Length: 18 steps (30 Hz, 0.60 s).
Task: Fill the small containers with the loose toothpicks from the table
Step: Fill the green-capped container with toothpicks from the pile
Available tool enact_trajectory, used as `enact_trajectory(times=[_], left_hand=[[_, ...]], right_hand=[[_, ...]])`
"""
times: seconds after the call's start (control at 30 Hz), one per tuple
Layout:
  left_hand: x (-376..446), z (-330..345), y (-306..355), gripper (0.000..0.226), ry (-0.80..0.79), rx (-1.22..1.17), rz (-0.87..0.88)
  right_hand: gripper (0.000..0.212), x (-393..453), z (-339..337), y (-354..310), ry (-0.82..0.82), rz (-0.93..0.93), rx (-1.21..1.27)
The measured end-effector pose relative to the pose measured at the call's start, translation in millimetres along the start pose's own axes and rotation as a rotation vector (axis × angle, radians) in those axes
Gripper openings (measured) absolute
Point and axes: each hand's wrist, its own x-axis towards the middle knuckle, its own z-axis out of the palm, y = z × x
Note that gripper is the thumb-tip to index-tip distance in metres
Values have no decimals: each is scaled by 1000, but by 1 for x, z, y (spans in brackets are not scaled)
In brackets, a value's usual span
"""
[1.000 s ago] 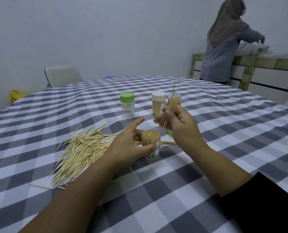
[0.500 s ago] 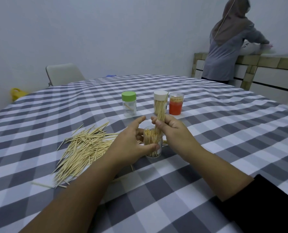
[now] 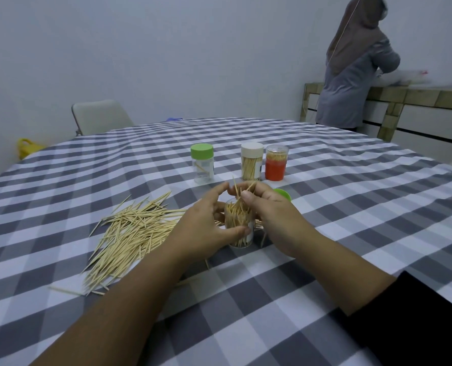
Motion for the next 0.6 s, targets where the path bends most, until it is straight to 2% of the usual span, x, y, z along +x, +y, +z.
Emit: enact_trajectory(times=[0.23, 0.43, 0.5, 0.6], left_hand=[[0, 1, -1, 91, 6, 1, 0], [0, 2, -1, 88, 16, 22, 31], [1, 3, 0, 88, 22, 27, 40], [2, 6, -1, 87, 21, 21, 65]], right_hand=[[29, 1, -2, 2, 67, -105, -113], [40, 1, -2, 3, 1, -176, -243], [43, 1, -1, 4, -24, -220, -336], [47, 2, 0, 6, -20, -306, -605]])
